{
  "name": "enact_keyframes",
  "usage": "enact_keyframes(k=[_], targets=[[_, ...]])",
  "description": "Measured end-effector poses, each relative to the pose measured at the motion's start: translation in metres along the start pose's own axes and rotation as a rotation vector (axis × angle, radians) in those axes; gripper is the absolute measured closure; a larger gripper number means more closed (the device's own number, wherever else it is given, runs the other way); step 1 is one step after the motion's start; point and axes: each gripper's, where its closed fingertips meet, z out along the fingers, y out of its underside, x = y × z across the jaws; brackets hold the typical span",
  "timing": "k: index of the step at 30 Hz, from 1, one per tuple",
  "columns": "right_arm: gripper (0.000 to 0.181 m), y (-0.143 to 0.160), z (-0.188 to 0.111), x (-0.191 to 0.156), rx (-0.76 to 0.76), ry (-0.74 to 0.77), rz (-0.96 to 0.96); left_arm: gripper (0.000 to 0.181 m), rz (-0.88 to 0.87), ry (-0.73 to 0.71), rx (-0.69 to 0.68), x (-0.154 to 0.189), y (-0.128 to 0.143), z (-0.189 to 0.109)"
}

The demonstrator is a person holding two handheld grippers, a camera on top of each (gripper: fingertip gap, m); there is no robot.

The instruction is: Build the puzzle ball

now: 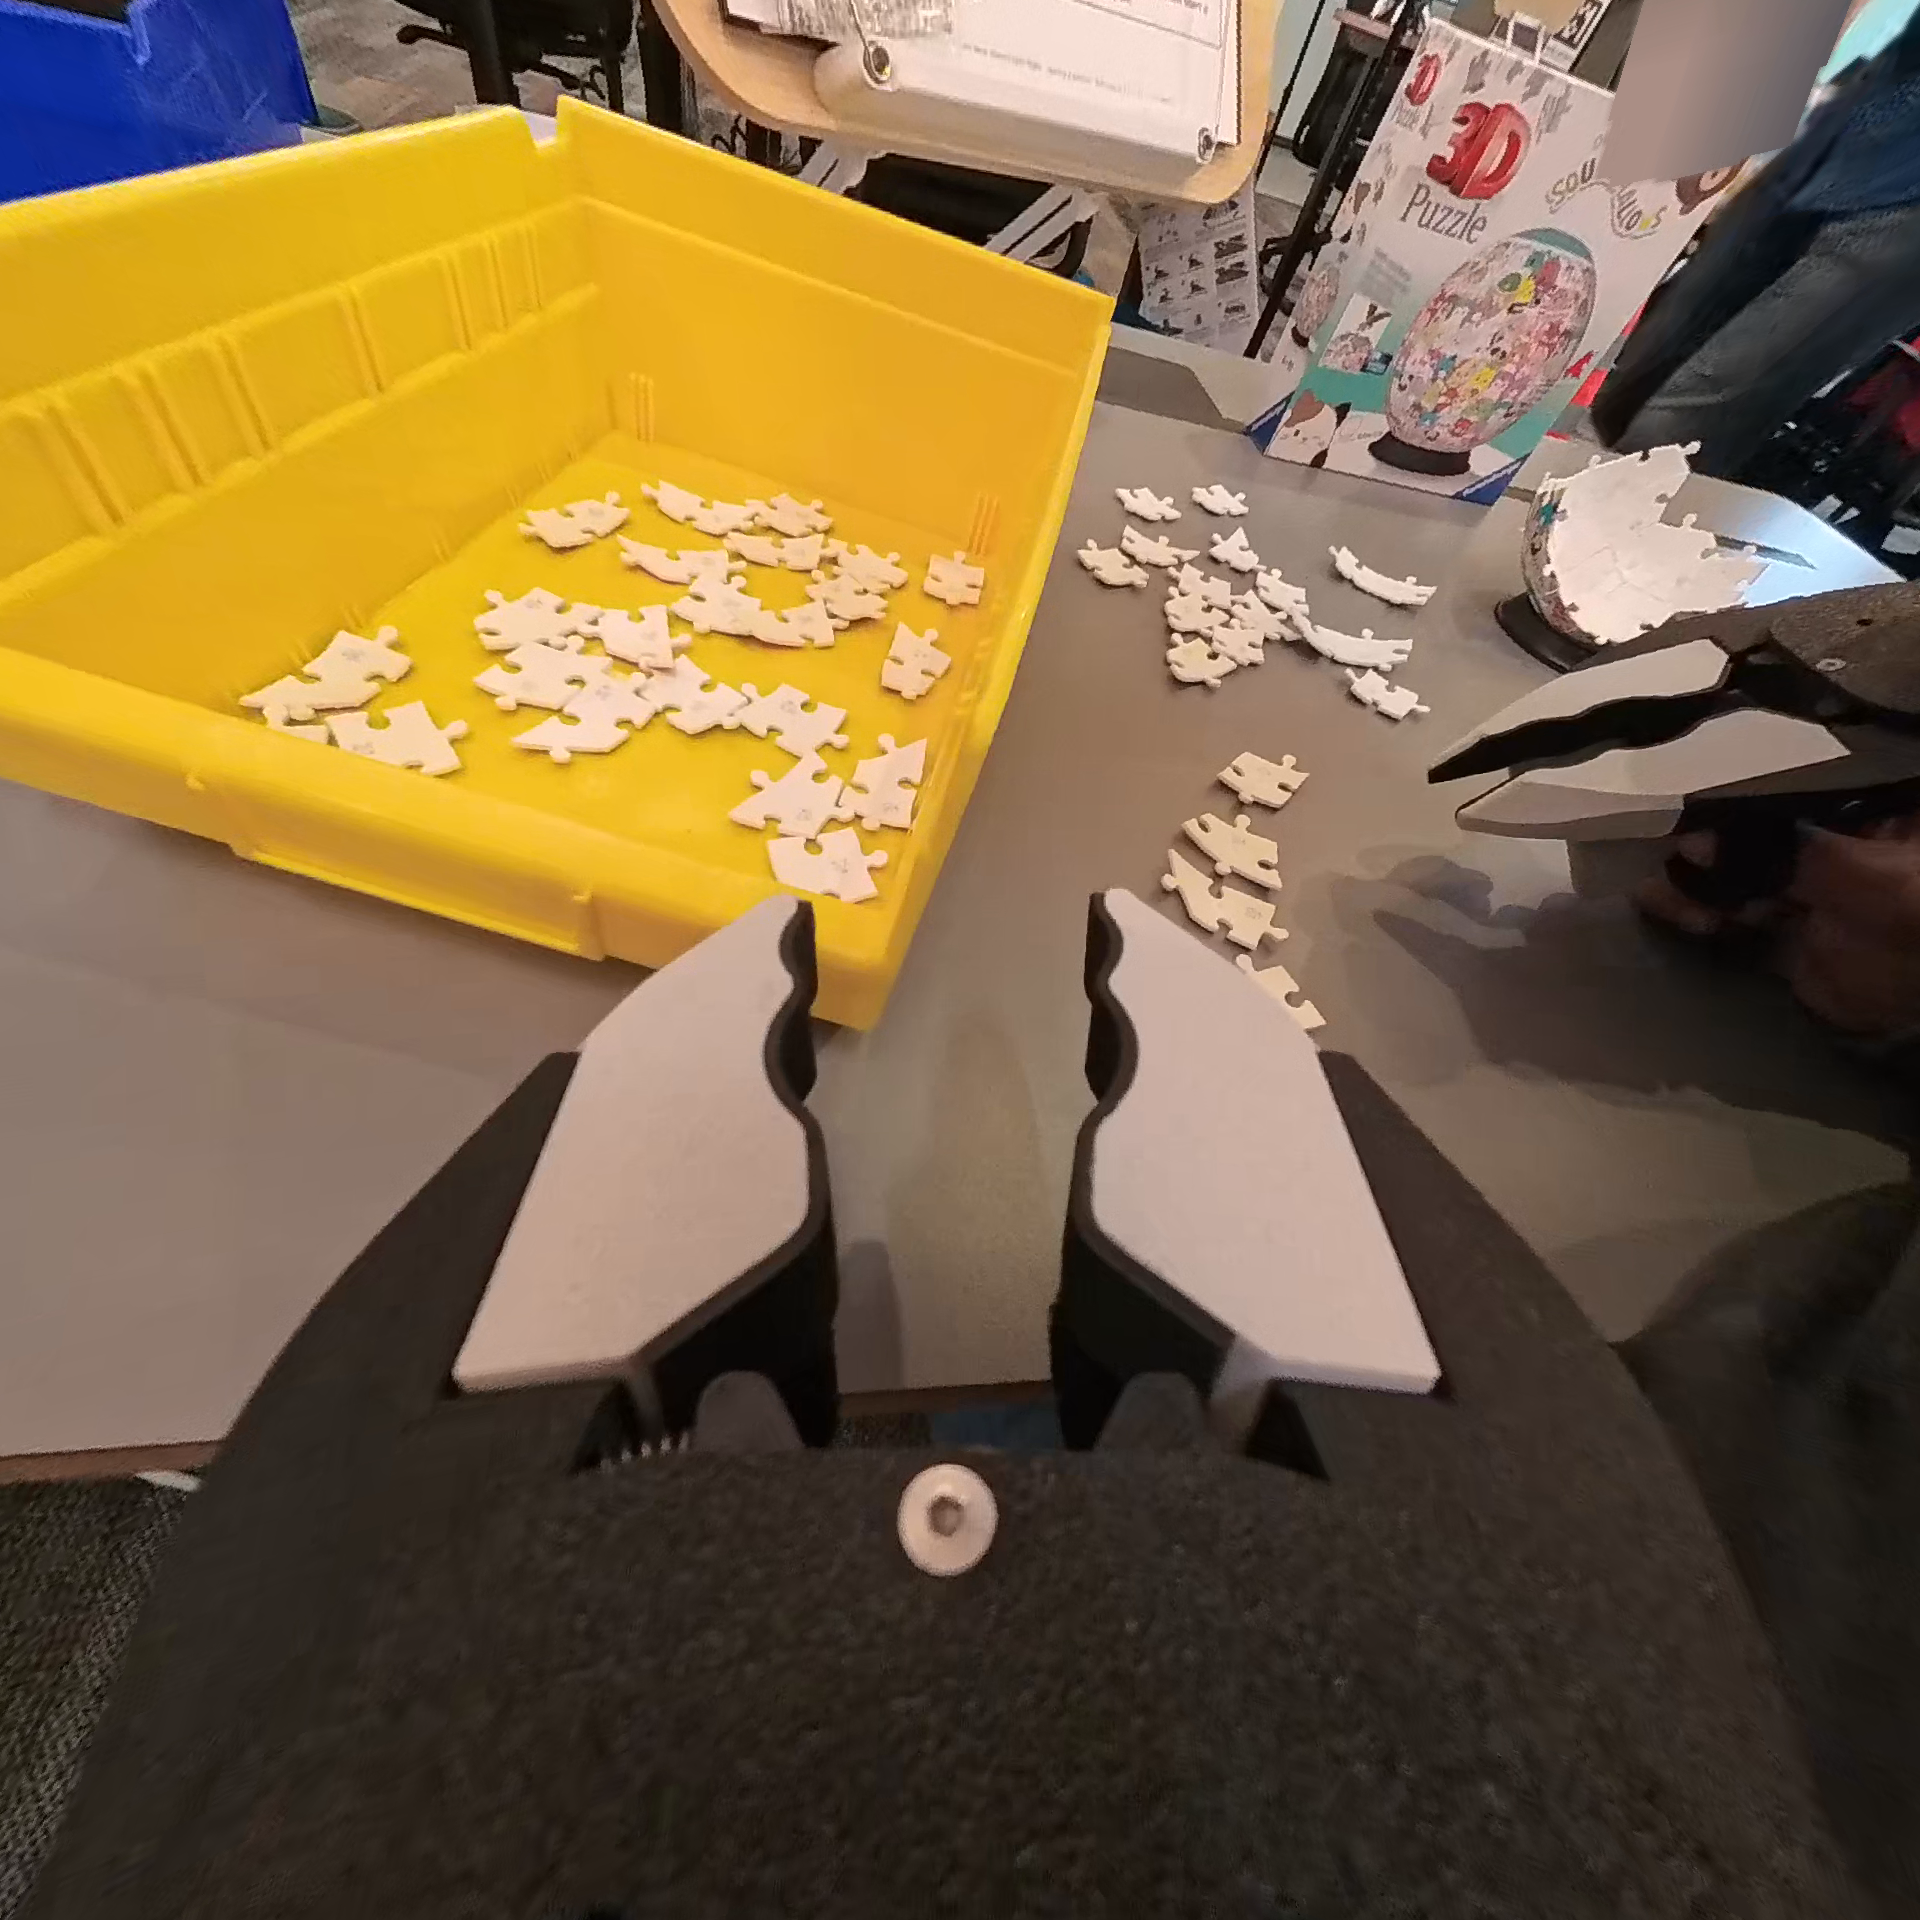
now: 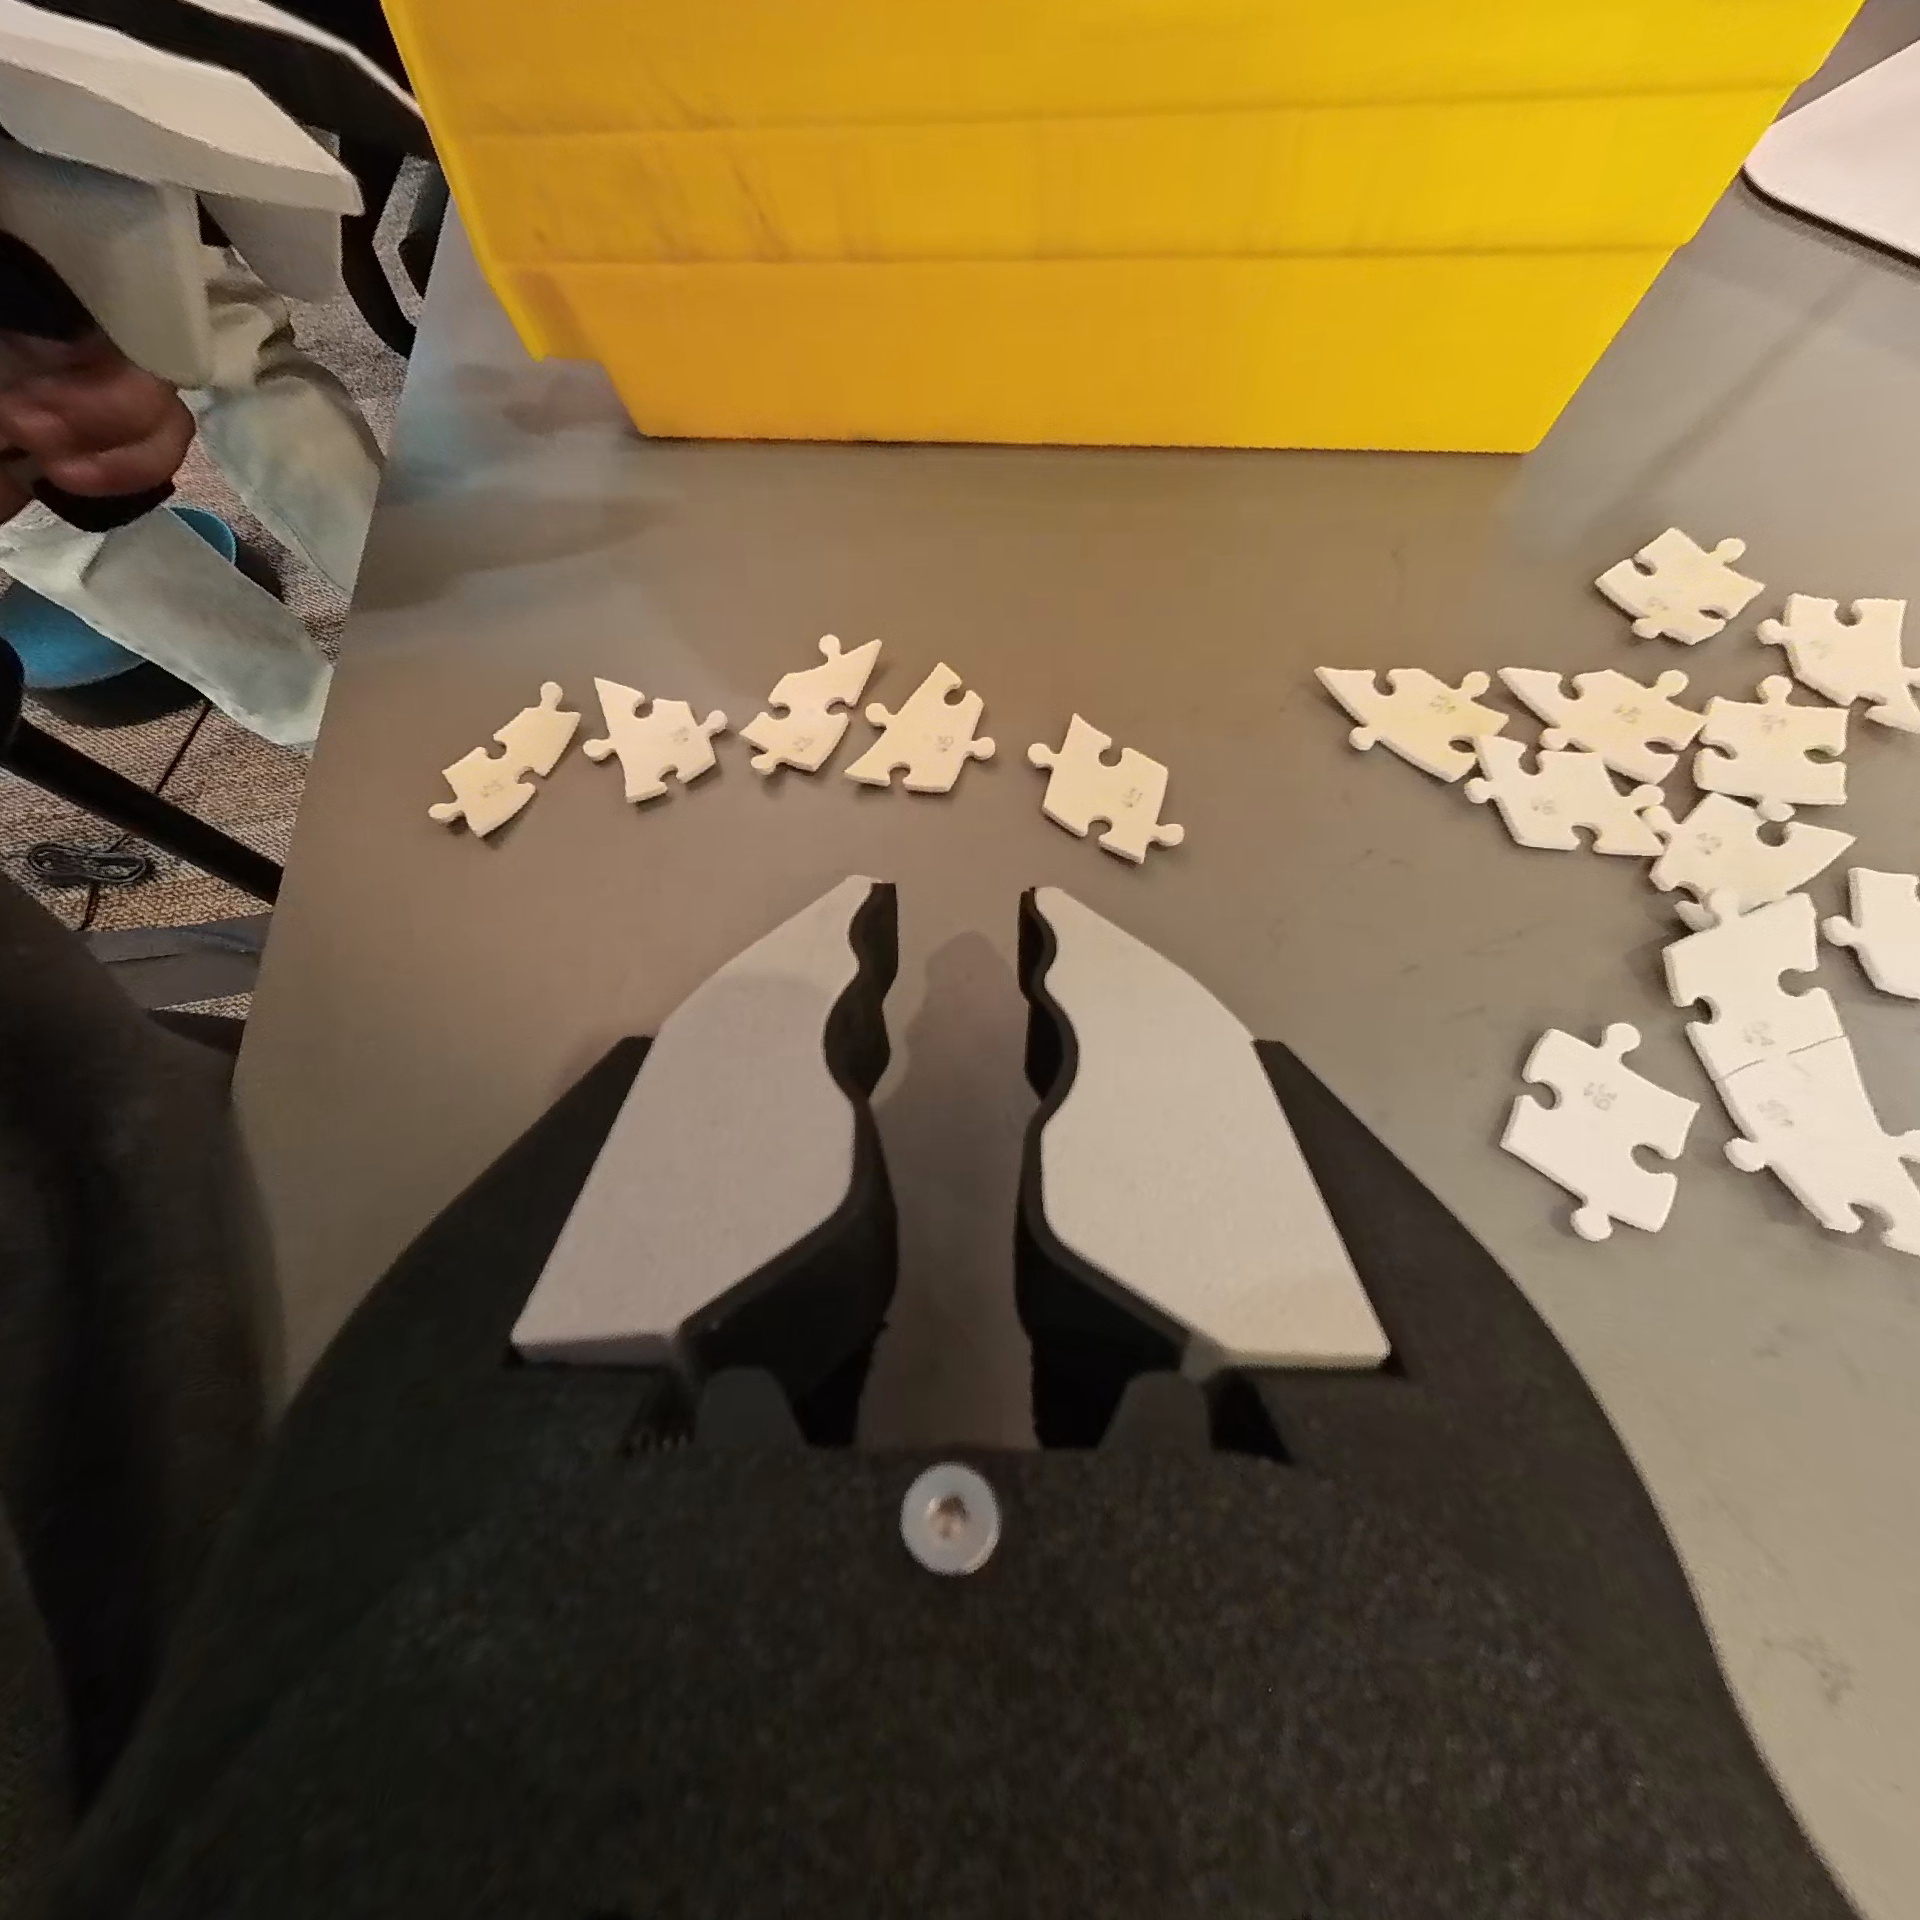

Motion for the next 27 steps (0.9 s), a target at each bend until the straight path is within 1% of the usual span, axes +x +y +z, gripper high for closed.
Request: enact_keyframes(k=[12, 17, 27], targets=[[0.159, -0.0005, -0.0006, -0.0001, 0.004, -0.001, 0.001, 0.132, -0.005, -0.01, 0.02, -0.0038, -0.0043, -0.0007], [0.158, -0.0012, -0.0011, -0.0004, 0.011, -0.003, -0.001, 0.133, -0.005, -0.017, 0.007, -0.0048, -0.0025, 0.0003], [0.156, -0.0018, -0.0016, -0.0008, 0.016, -0.002, -0.006, 0.133, 0.029, -0.05, 0.011, -0.0036, -0.0056, -0.0025]])
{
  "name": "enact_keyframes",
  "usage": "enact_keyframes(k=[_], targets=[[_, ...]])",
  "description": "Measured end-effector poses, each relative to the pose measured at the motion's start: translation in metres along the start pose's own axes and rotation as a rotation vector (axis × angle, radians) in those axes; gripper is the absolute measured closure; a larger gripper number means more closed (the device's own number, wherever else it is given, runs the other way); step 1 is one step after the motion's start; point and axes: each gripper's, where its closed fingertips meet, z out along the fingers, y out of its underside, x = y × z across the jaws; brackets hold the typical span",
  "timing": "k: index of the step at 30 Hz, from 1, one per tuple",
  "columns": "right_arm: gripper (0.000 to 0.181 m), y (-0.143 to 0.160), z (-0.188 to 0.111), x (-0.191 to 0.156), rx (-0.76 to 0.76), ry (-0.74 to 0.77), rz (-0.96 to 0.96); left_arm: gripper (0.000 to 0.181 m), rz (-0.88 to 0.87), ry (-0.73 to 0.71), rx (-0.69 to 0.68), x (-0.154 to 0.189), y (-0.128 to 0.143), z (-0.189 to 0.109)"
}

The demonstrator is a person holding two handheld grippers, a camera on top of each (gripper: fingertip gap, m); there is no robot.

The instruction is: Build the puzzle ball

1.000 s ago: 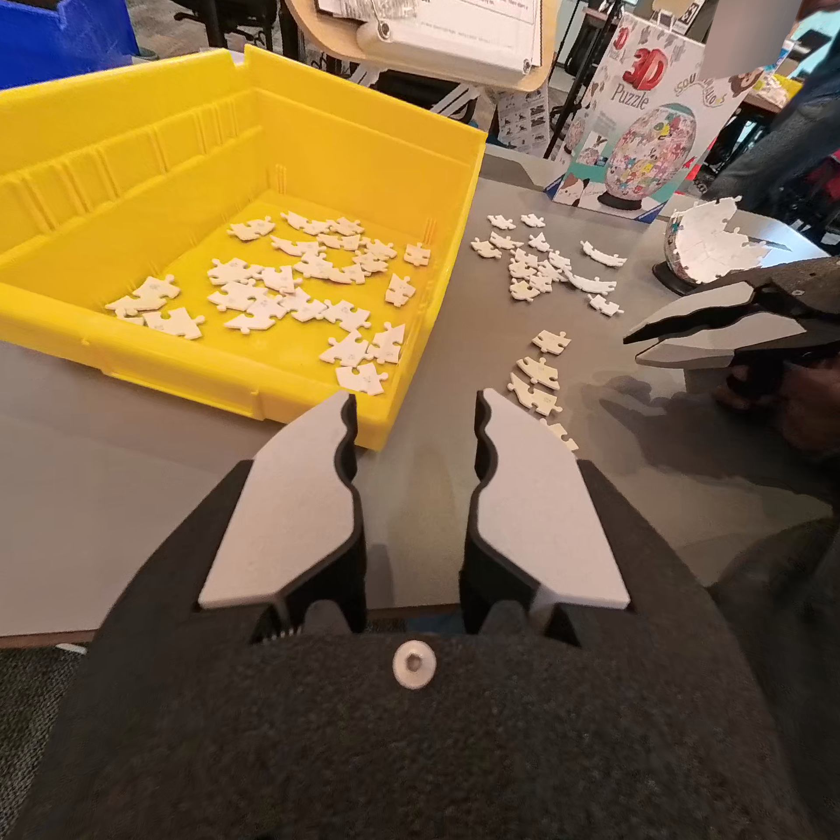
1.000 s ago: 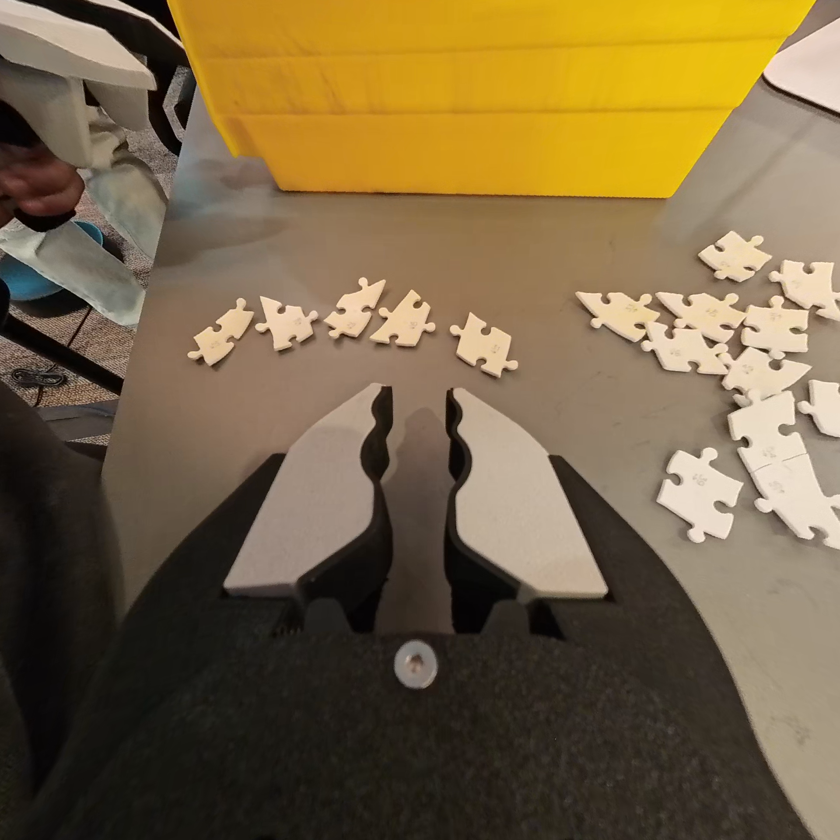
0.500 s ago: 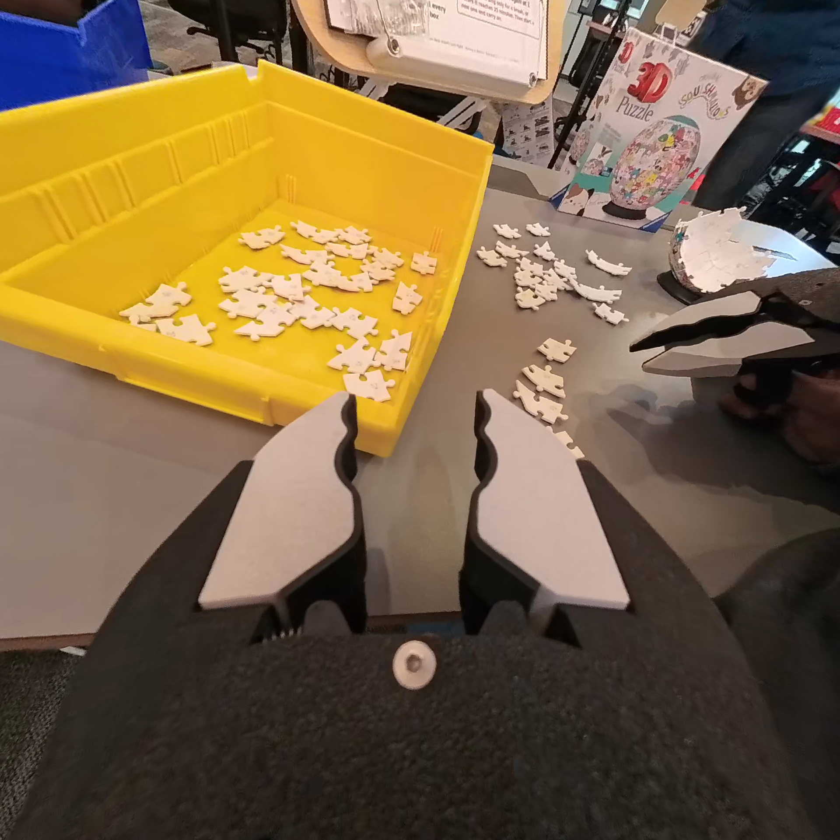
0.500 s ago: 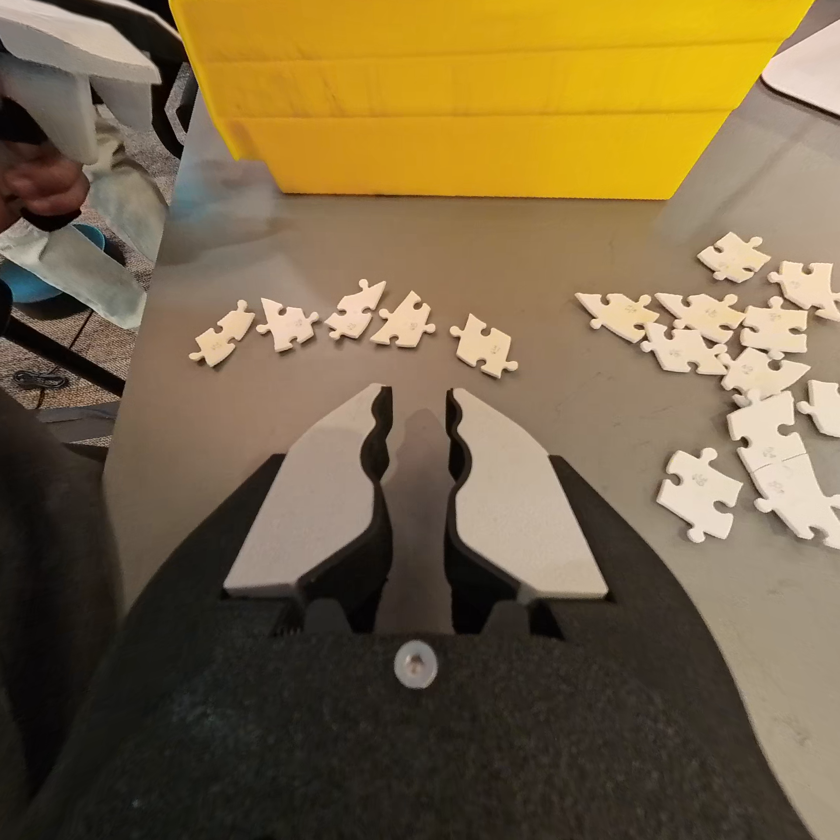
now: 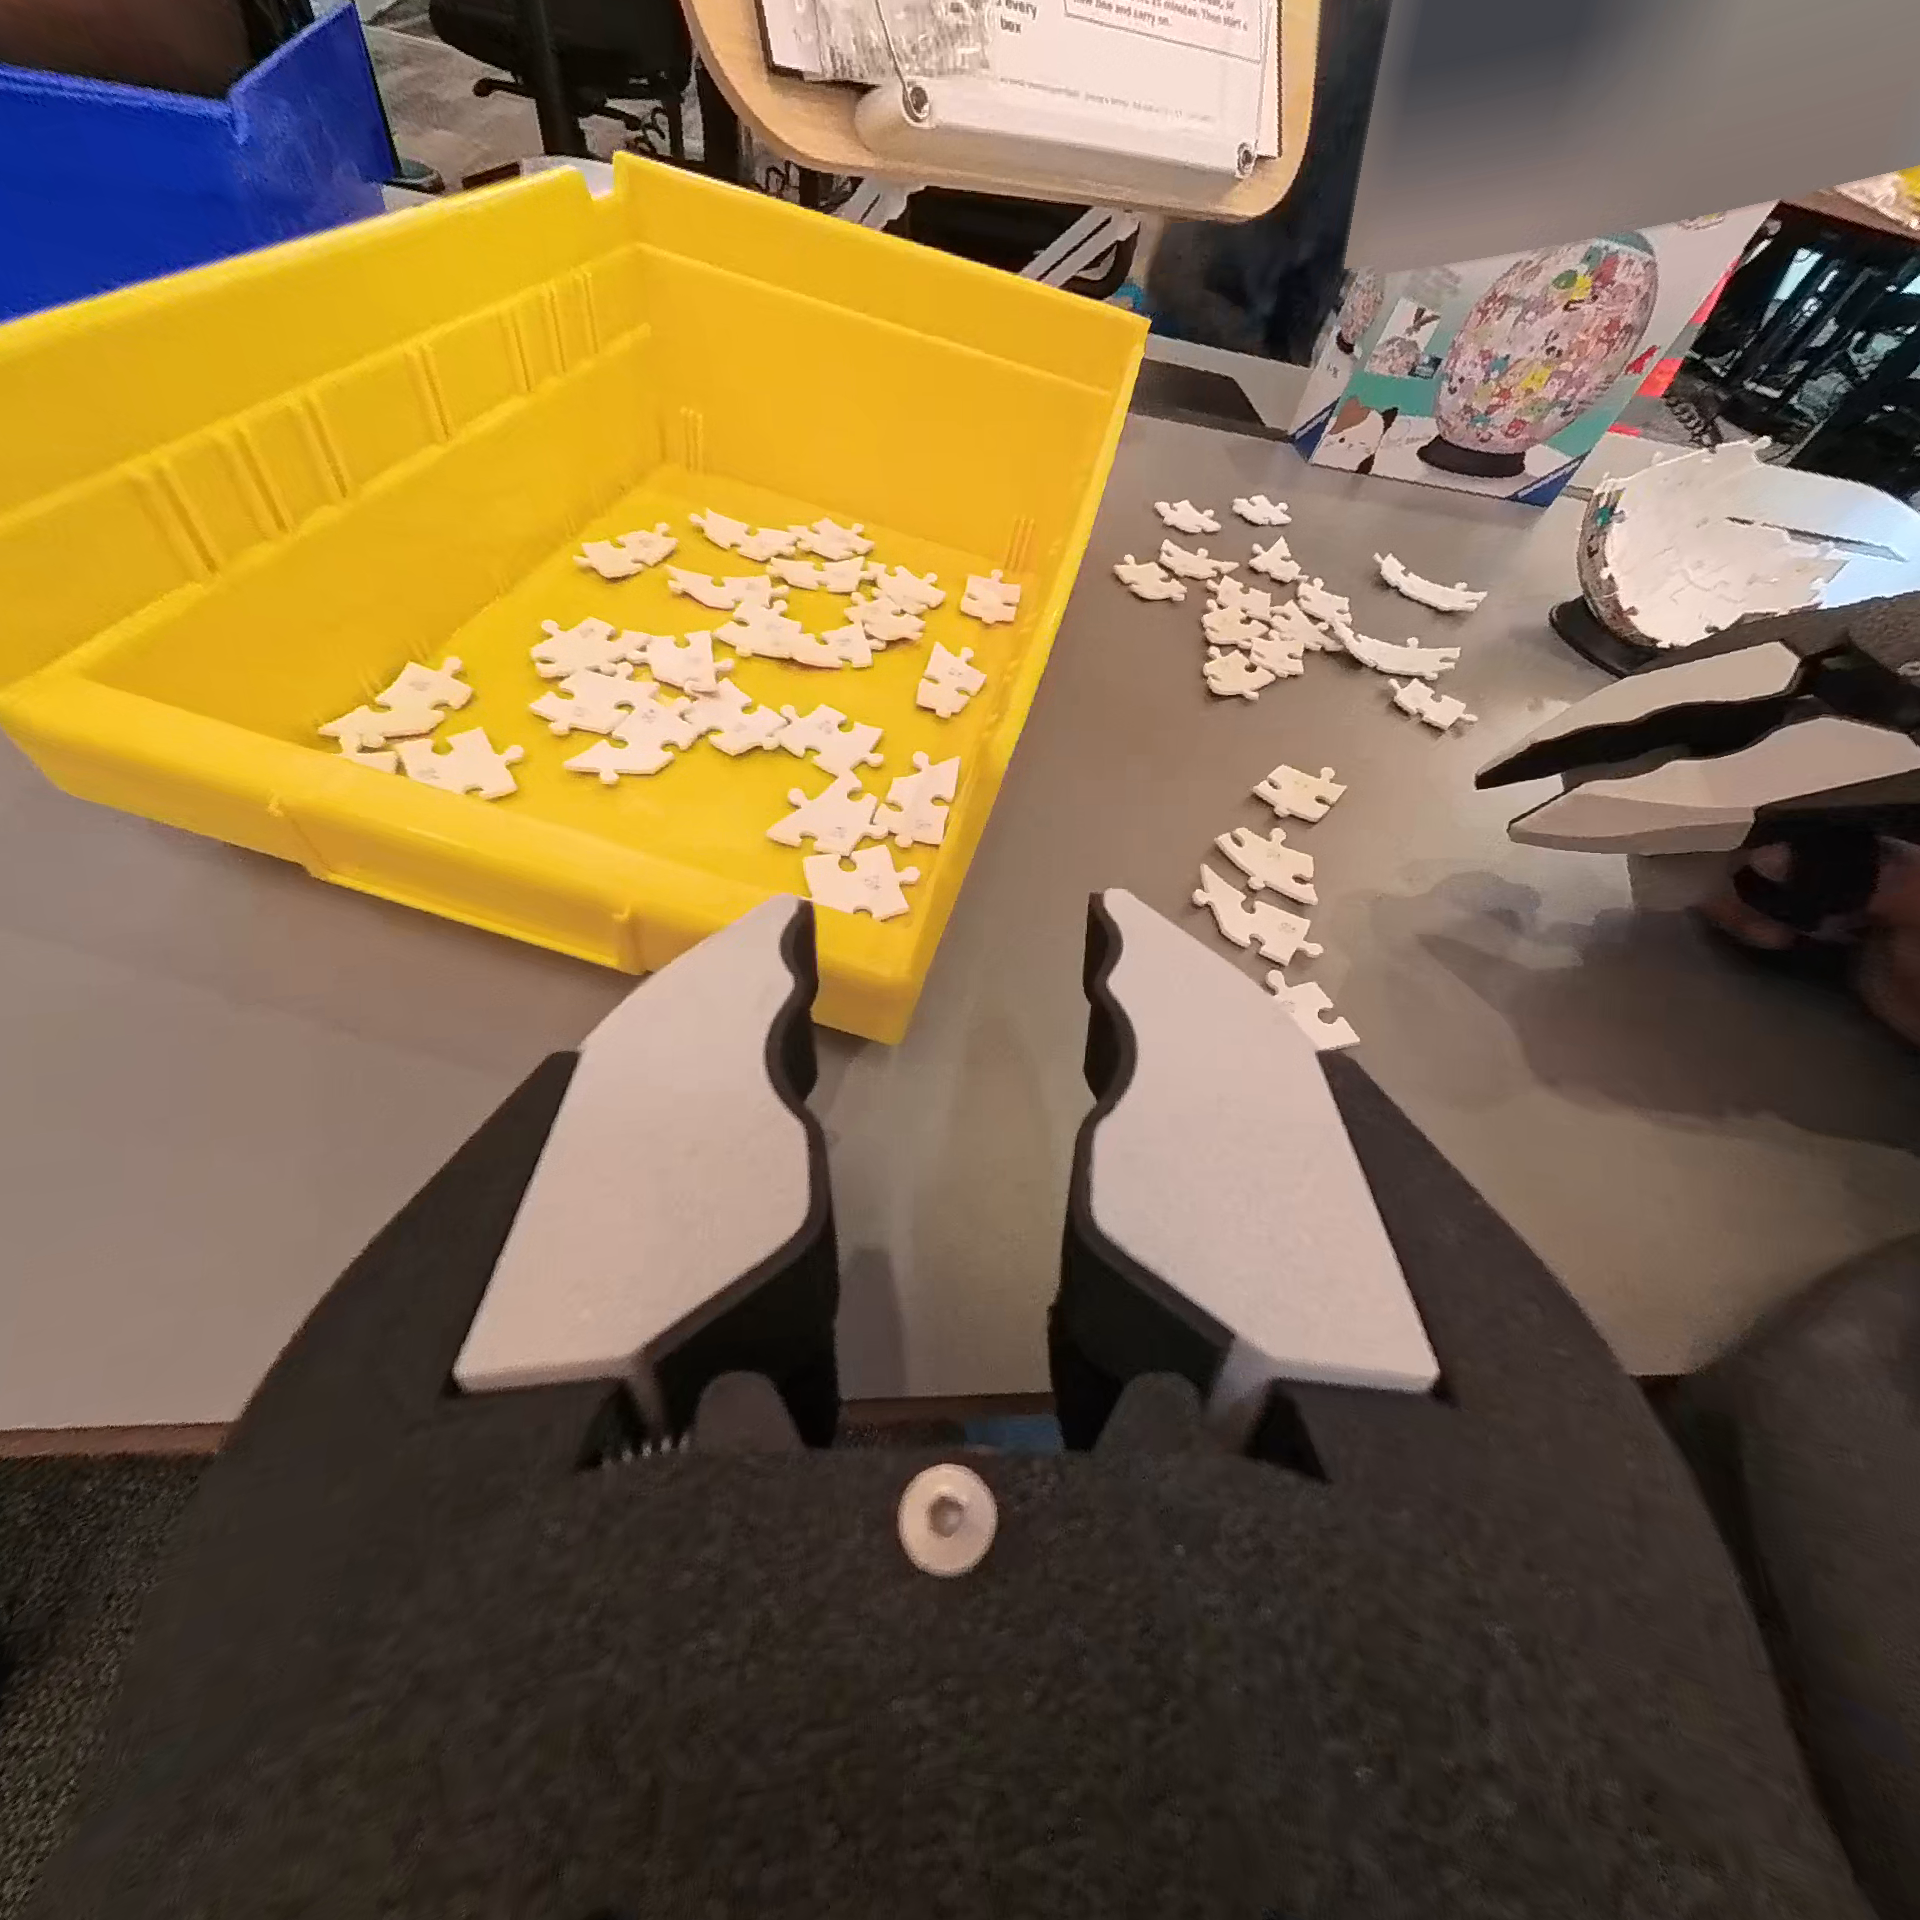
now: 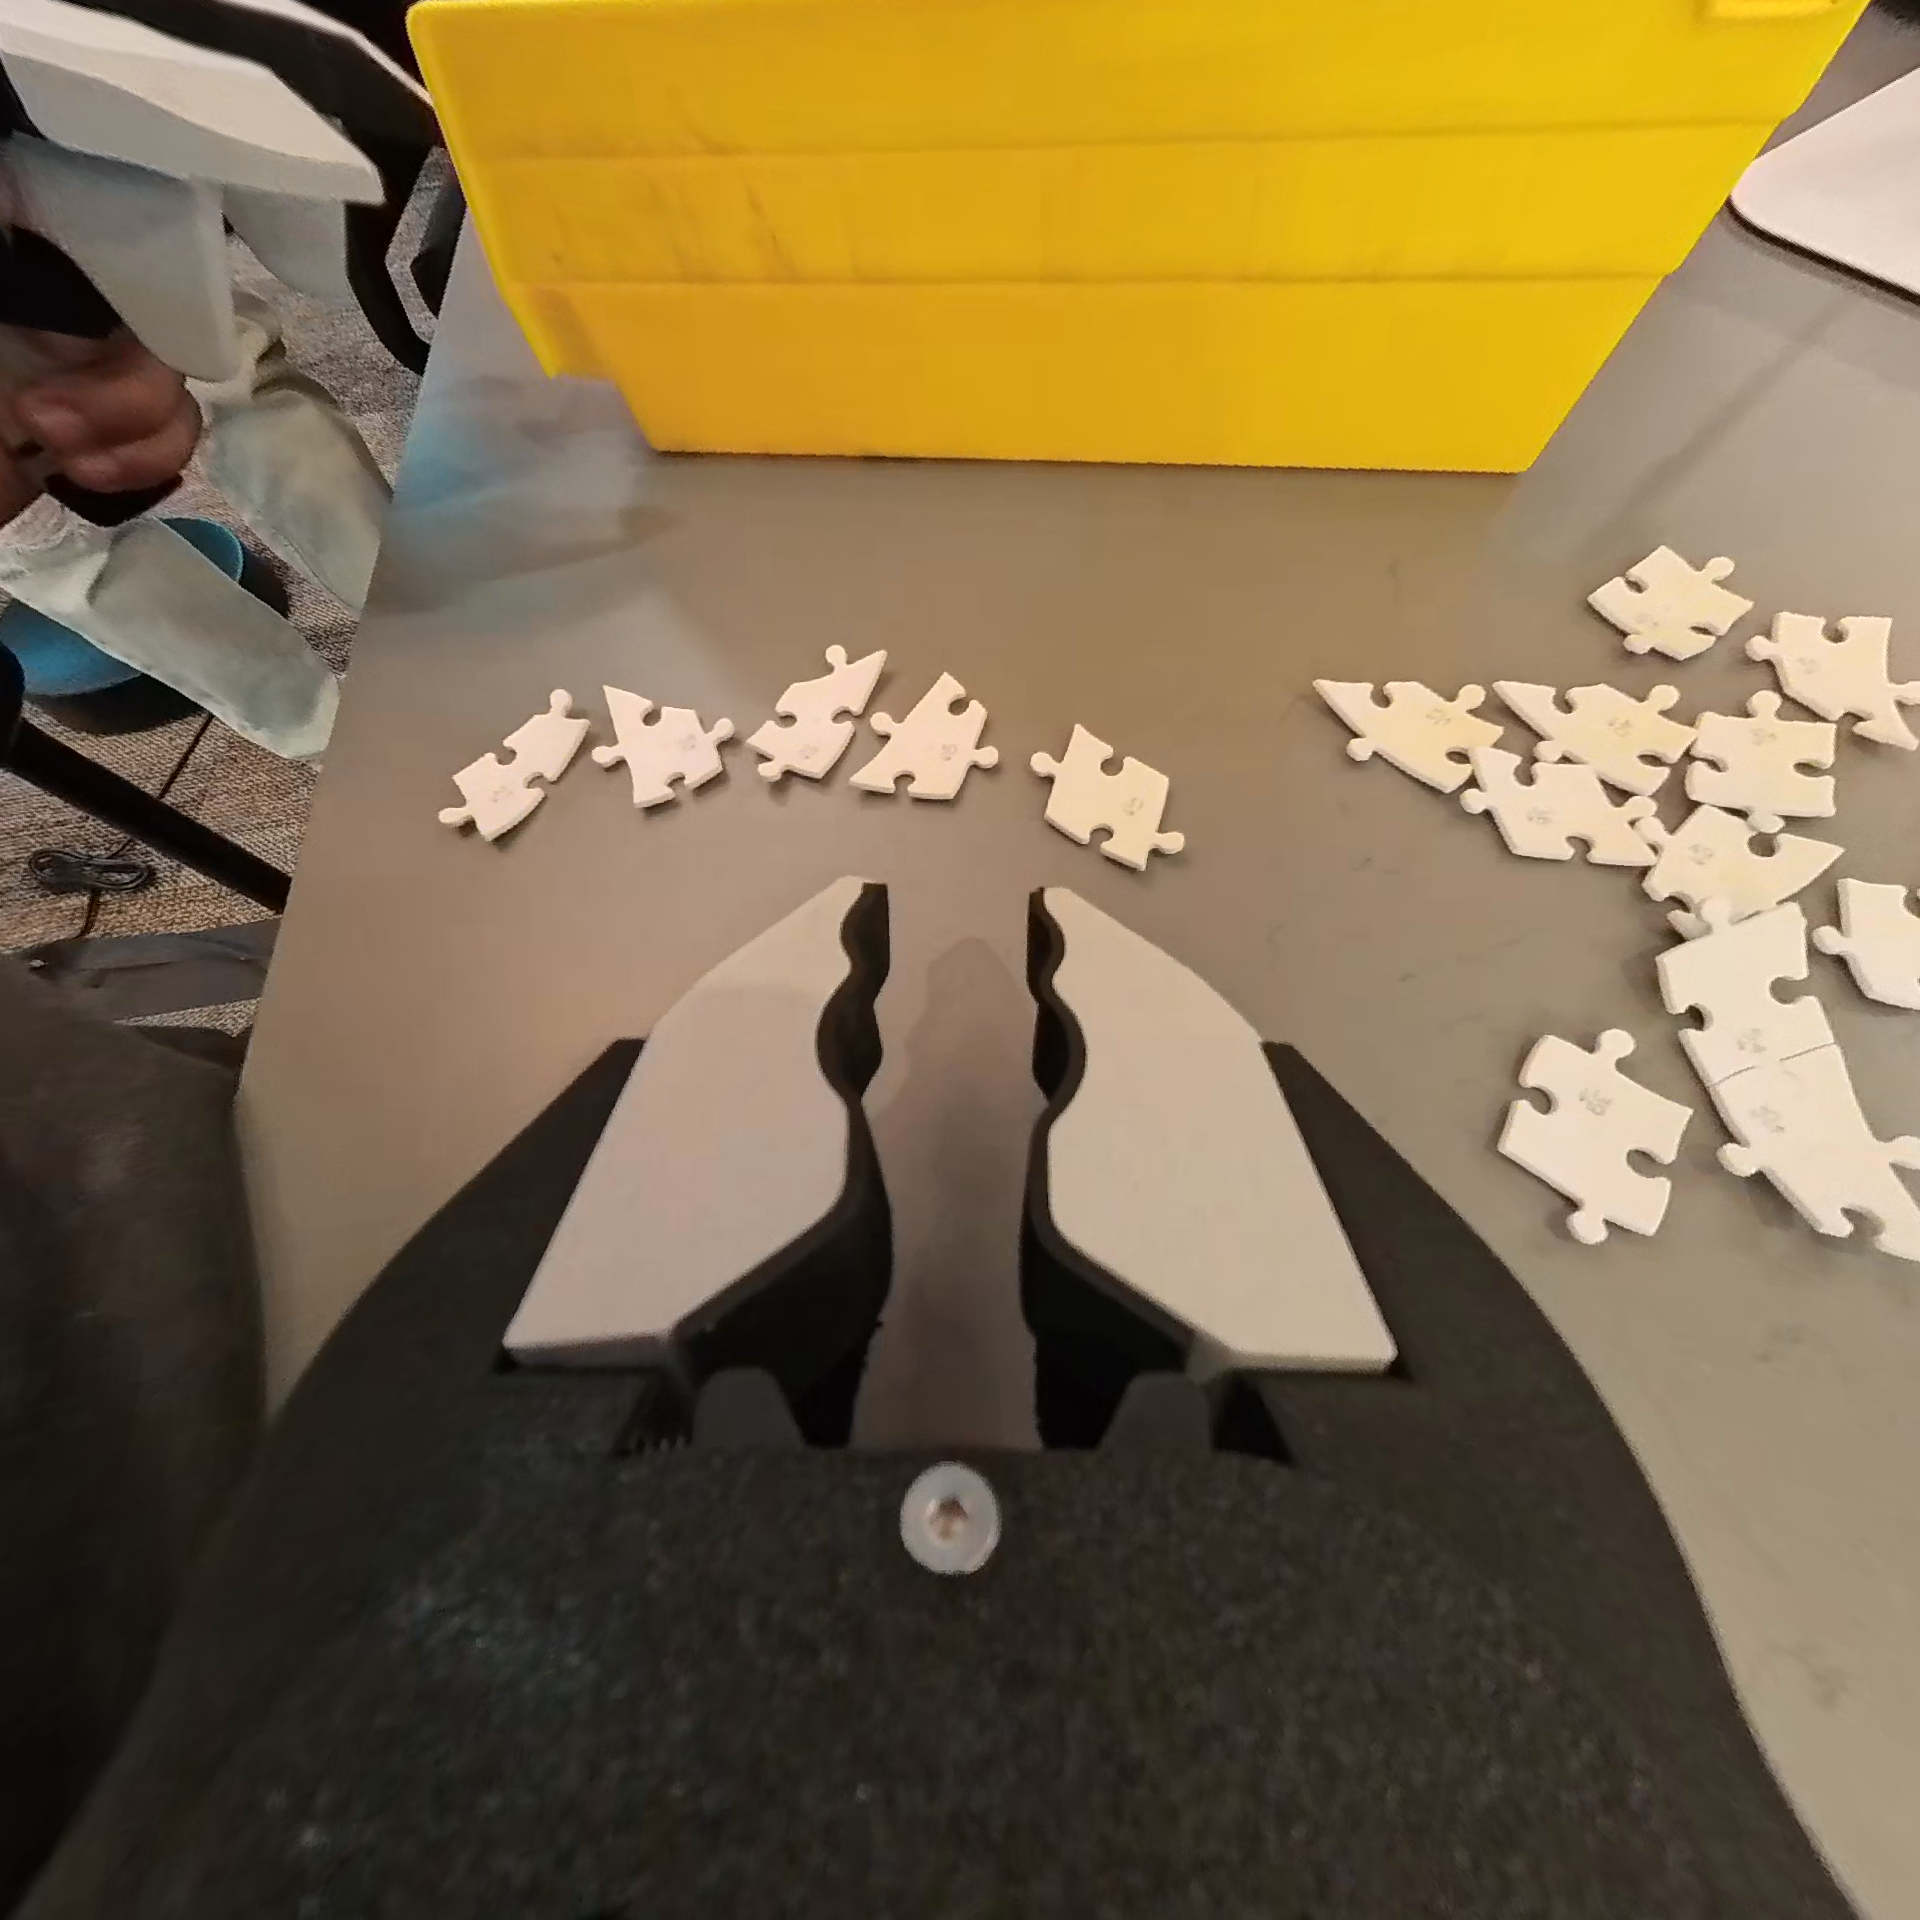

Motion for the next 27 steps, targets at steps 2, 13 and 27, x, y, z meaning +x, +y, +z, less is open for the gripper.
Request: enact_keyframes(k=[2, 13, 27], targets=[[0.156, 0.0, 0.0, 0.0, 0.004, -0.002, 0.0, 0.132, -0.008, -0.009, 0.015, -0.001, -0.003, -0.001], [0.154, -0.002, -0.002, -0.002, 0.018, -0.01, -0.009, 0.123, 0.015, 0.033, 0.099, -0.014, -0.071, -0.006], [0.153, -0.003, -0.003, -0.001, 0.029, -0.022, 0.008, 0.133, 0.493, 0.119, -0.356, -0.033, -0.073, 0.091]])
